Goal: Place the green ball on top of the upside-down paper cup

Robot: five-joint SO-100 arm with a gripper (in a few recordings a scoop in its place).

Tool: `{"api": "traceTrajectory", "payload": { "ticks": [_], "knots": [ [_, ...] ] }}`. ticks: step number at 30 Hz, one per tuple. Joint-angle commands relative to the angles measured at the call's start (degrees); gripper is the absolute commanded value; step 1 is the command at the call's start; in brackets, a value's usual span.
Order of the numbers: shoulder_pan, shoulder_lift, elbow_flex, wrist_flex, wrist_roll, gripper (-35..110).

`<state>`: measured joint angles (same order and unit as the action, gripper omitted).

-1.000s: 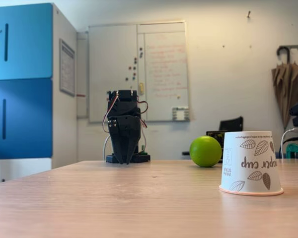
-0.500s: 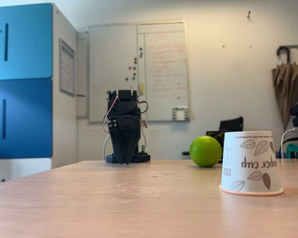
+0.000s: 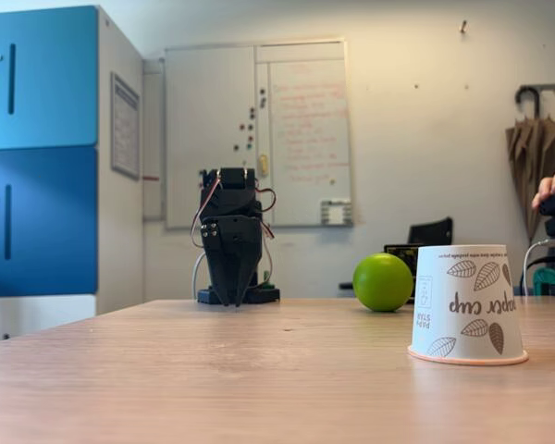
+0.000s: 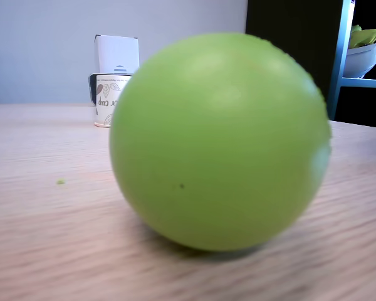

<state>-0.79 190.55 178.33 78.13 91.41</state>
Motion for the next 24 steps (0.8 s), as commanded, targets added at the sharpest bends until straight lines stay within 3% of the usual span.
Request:
{"api": "traceTrajectory", "payload": {
  "ticks": [1, 11, 24],
  "knots": [
    [0.18, 0.0, 0.0, 0.09, -0.35, 0],
    [0.18, -0.09, -2.37, 0.88, -1.76, 1],
    [-2.72, -18.63, -33.4, 6.68, -30.5, 11]
  ]
}}
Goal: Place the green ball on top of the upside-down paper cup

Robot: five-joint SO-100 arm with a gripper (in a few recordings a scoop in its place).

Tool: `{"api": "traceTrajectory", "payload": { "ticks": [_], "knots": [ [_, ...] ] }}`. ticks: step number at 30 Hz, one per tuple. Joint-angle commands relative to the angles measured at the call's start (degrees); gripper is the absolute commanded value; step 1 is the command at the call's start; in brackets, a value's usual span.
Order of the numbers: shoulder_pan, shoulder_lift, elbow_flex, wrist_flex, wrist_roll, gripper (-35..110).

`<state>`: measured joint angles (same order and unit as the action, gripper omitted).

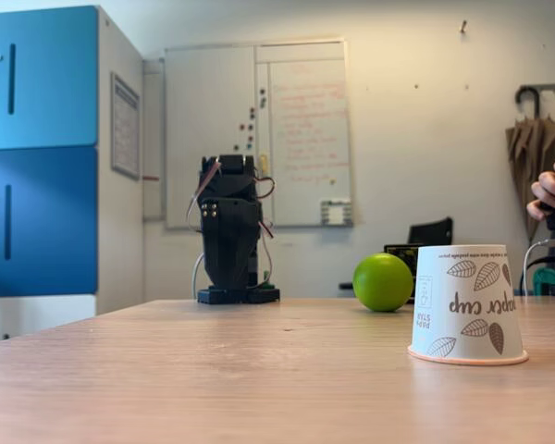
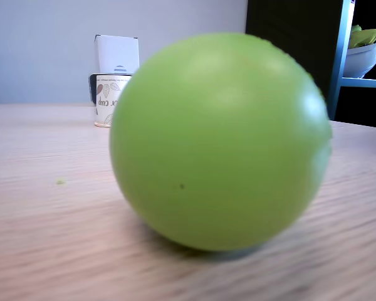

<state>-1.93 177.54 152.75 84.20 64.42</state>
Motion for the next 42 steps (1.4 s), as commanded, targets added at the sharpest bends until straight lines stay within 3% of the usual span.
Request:
{"api": "traceTrajectory", "payload": {
  "ticks": [1, 13, 19, 27, 35, 42],
  "knots": [
    [-2.46, -8.26, -10.81, 1.23, -5.54, 12],
    [-17.67, -39.38, -48.69, 11.25, -29.62, 39],
    [-22.41, -48.6, -55.63, 8.26, -42.45, 52],
    [-24.52, -56.07, -58.97, 9.32, -44.65, 44],
    [-29.18, -65.3, -66.45, 17.49, -51.86, 49],
    [-36.56, -75.59, -70.14, 17.49, -56.25, 50]
  ]
}}
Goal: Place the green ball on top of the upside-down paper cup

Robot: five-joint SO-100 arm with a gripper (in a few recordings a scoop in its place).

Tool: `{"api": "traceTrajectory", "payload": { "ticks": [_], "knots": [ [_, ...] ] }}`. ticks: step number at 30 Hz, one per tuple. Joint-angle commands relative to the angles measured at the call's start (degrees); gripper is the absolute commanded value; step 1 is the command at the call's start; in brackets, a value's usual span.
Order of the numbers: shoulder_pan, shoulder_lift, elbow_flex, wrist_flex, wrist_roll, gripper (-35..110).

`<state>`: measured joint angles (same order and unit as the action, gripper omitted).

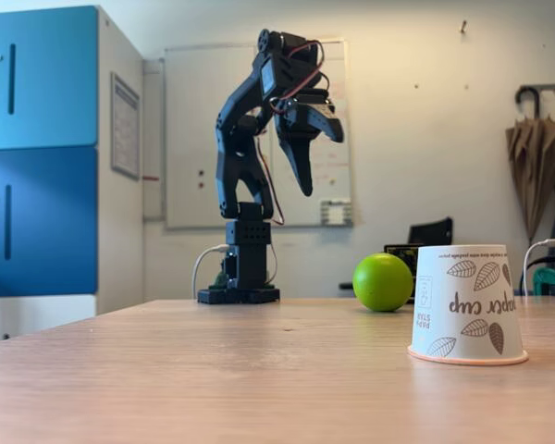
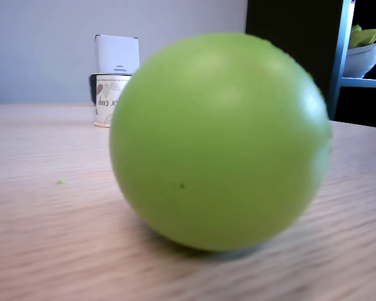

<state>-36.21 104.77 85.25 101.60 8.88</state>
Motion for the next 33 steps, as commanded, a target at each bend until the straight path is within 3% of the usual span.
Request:
{"api": "traceTrajectory", "payload": {
  "ticks": [1, 17, 33],
  "knots": [
    [-3.25, -4.57, -3.16, -0.09, -0.97, 50],
    [-17.31, -8.35, 9.23, 0.7, 5.01, 50],
    [-23.99, -12.3, 7.47, -3.43, 13.89, 49]
  ]
}}
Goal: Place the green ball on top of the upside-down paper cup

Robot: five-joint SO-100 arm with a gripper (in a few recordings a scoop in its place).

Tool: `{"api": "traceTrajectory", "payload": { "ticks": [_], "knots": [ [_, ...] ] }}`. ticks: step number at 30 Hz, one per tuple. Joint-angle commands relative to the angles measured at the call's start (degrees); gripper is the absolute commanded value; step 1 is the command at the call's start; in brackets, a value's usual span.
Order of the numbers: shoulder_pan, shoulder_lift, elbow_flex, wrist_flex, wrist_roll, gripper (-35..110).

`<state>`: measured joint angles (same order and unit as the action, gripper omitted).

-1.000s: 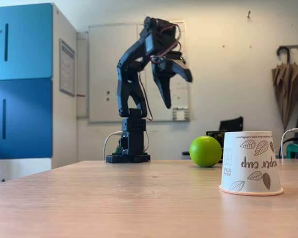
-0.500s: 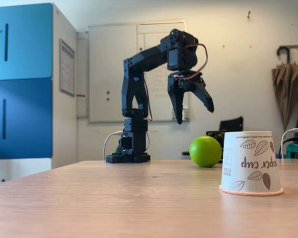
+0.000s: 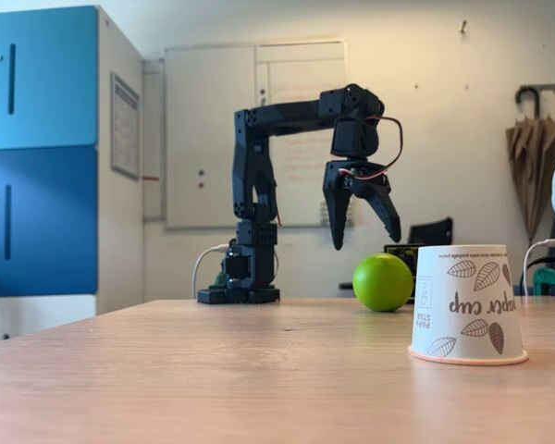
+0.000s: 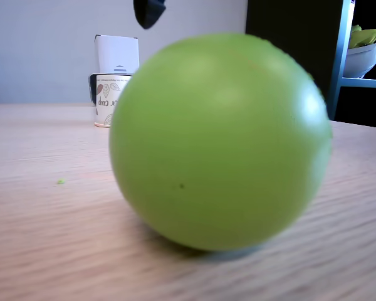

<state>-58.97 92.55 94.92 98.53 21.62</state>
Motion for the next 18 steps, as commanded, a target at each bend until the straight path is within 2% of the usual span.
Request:
{"api": "traceTrajectory", "payload": {
  "ticks": [1, 18],
  "knots": [
    [-1.76, -0.53, -2.37, -0.79, 1.76, 49],
    [-4.13, -7.73, -5.27, -6.5, 6.24, 48]
  ]
}}
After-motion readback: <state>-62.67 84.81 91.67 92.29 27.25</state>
